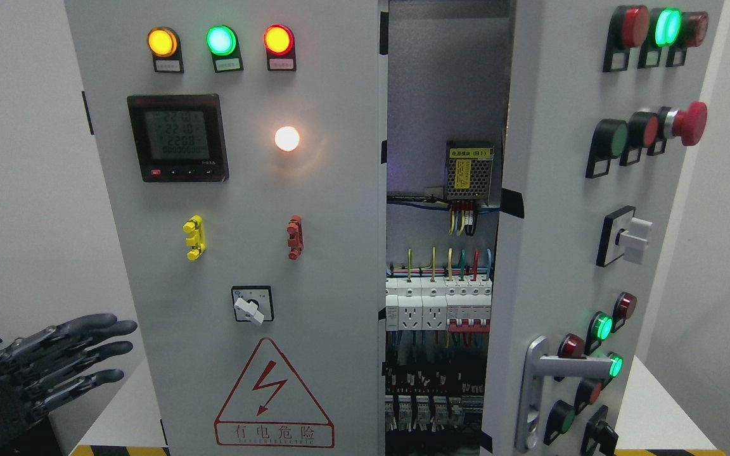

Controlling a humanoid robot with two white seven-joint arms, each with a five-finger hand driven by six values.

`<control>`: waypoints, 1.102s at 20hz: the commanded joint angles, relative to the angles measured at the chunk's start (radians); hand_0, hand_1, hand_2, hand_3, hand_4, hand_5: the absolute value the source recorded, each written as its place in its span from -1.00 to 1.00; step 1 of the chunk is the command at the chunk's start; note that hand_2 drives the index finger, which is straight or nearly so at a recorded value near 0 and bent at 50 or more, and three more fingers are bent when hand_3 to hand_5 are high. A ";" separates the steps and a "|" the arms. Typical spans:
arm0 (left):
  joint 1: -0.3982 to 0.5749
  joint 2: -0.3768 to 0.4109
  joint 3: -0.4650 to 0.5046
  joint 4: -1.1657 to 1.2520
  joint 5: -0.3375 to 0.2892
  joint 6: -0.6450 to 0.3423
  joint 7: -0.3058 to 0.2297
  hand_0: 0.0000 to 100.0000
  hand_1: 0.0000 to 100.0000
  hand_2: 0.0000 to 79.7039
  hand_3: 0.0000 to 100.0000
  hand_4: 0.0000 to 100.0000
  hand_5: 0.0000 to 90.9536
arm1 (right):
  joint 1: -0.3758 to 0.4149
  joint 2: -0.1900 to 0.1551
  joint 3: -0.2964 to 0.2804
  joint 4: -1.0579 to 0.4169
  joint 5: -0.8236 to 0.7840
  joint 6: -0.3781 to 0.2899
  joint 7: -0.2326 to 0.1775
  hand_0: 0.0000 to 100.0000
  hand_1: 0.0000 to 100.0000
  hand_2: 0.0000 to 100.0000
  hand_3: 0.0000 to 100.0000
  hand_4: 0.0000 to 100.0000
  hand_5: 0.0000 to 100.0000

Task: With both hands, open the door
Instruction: 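Raise the left hand toward the gap beside the ajar cabinet door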

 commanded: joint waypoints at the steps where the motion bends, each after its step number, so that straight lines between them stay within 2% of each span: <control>1: -0.381 0.048 -0.619 0.045 0.007 0.002 0.001 -1.00 -1.00 -1.00 -1.00 -0.94 -1.00 | 0.000 0.000 0.000 0.000 -0.014 0.000 -0.001 -0.79 -1.00 -1.00 -1.00 -1.00 -1.00; 4: -0.476 -0.010 -0.703 0.048 0.008 0.012 0.003 -1.00 -1.00 -1.00 -1.00 -0.94 -1.00 | 0.000 0.000 0.000 0.000 -0.015 0.000 0.000 -0.79 -1.00 -1.00 -1.00 -1.00 -1.00; 6: -0.536 -0.032 -0.749 0.051 0.007 0.061 0.003 -1.00 -1.00 -1.00 -1.00 -0.94 -1.00 | 0.000 0.000 0.000 0.000 -0.015 0.000 0.000 -0.79 -1.00 -1.00 -1.00 -1.00 -1.00; 10: -0.619 -0.101 -0.776 0.052 0.005 0.157 0.004 -1.00 -1.00 -1.00 -1.00 -0.94 -1.00 | 0.000 0.000 0.000 0.000 -0.015 0.000 0.000 -0.79 -1.00 -1.00 -1.00 -1.00 -1.00; 14: -0.738 -0.159 -0.851 0.068 0.008 0.169 0.006 -1.00 -1.00 -1.00 -1.00 -0.94 -1.00 | 0.000 0.000 0.000 0.000 -0.015 0.000 0.000 -0.79 -1.00 -1.00 -1.00 -1.00 -1.00; 20: -0.775 -0.271 -0.862 0.100 0.004 0.169 0.007 -1.00 -1.00 -1.00 -1.00 -0.94 -1.00 | 0.000 0.000 0.000 0.000 -0.015 0.000 0.000 -0.79 -1.00 -1.00 -1.00 -1.00 -1.00; 22: -0.783 -0.320 -0.862 0.115 -0.001 0.170 0.030 -1.00 -1.00 -1.00 -1.00 -0.94 -1.00 | 0.000 0.000 0.000 0.000 -0.015 0.000 0.000 -0.79 -1.00 -1.00 -1.00 -1.00 -1.00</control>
